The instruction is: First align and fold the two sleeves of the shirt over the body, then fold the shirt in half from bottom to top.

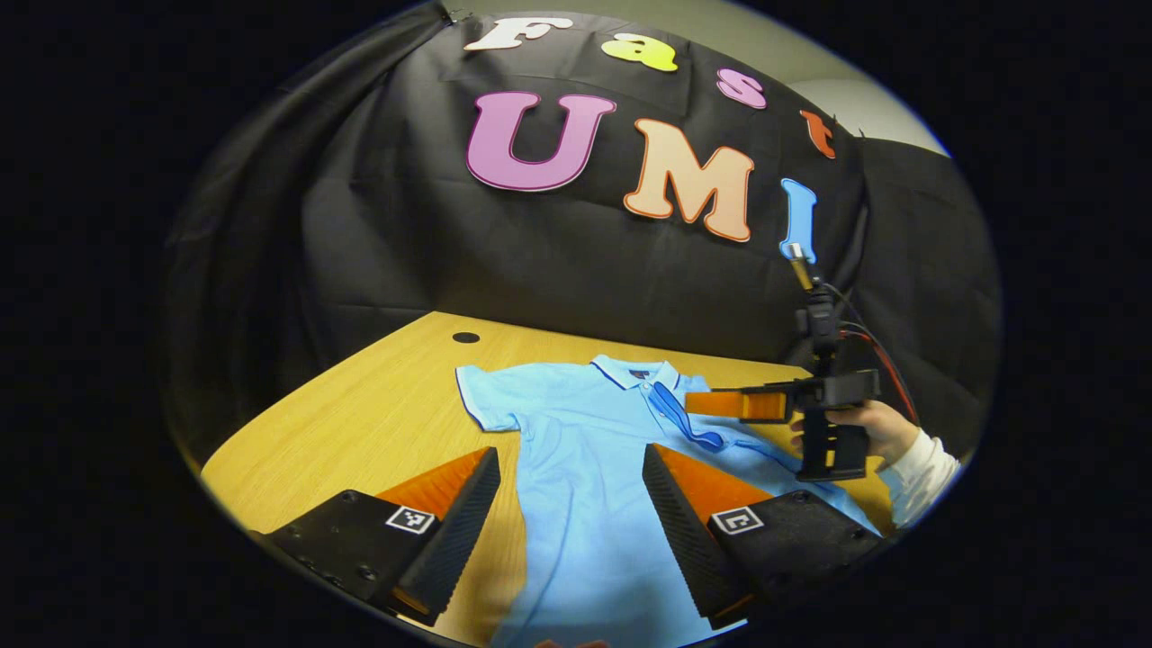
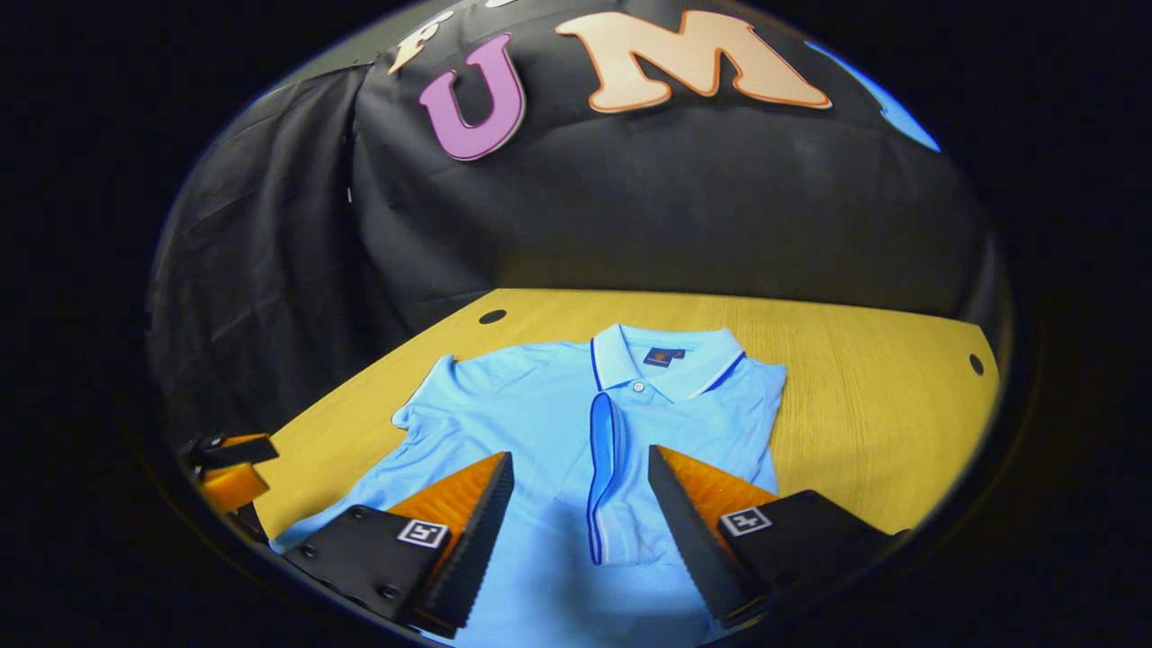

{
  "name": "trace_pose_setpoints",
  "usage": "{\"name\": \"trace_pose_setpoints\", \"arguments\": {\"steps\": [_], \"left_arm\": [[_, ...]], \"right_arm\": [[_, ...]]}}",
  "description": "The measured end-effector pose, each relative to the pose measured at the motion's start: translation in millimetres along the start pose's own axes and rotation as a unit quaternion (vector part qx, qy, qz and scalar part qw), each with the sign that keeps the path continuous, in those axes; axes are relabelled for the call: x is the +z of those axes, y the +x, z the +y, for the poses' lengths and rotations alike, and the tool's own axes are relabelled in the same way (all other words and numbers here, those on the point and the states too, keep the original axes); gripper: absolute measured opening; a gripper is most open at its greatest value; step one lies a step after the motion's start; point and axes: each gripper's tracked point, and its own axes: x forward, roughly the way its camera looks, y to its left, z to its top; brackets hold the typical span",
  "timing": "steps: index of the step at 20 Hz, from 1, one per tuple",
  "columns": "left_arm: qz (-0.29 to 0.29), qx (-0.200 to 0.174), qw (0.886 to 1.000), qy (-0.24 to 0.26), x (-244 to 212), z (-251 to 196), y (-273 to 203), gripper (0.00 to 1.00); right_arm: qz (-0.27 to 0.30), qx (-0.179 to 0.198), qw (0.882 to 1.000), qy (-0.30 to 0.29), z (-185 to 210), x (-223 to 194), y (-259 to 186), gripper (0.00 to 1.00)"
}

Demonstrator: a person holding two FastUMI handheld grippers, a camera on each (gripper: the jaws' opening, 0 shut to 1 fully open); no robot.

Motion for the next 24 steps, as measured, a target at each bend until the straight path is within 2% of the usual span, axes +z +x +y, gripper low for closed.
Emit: {"name": "trace_pose_setpoints", "arguments": {"steps": [1,5,7,11,15,20,24], "left_arm": [[0.0,0.003,1.0,0.009,3.3,3.5,7.1,0.95],[0.027,-0.003,0.999,0.024,2.6,7.8,38.8,0.95],[0.038,0.003,0.999,0.026,4.3,13.9,56.2,0.95],[0.033,0.034,0.996,0.069,20.2,36.6,94.1,0.95],[0.051,0.047,0.996,0.047,16.7,53.5,132.4,0.94],[0.082,0.081,0.993,0.016,-3.0,88.7,171.5,0.95],[0.111,0.095,0.989,0.029,-16.2,105.2,189.8,0.95]], "right_arm": [[-0.014,0.001,1.0,-0.007,1.5,6.9,-12.3,0.98],[-0.056,0.001,0.998,-0.016,0.5,18.9,-65.6,0.98],[-0.071,-0.01,0.997,-0.012,-6.9,15.0,-92.8,0.98],[-0.106,-0.044,0.993,-0.008,-29.3,10.0,-148.4,0.98],[-0.119,-0.082,0.989,0.013,-52.6,-2.4,-196.7,0.98],[-0.152,-0.135,0.979,0.025,-79.0,-3.7,-249.3,0.98],[-0.149,-0.168,0.974,0.026,-92.5,-17.8,-268.5,0.98]]}}
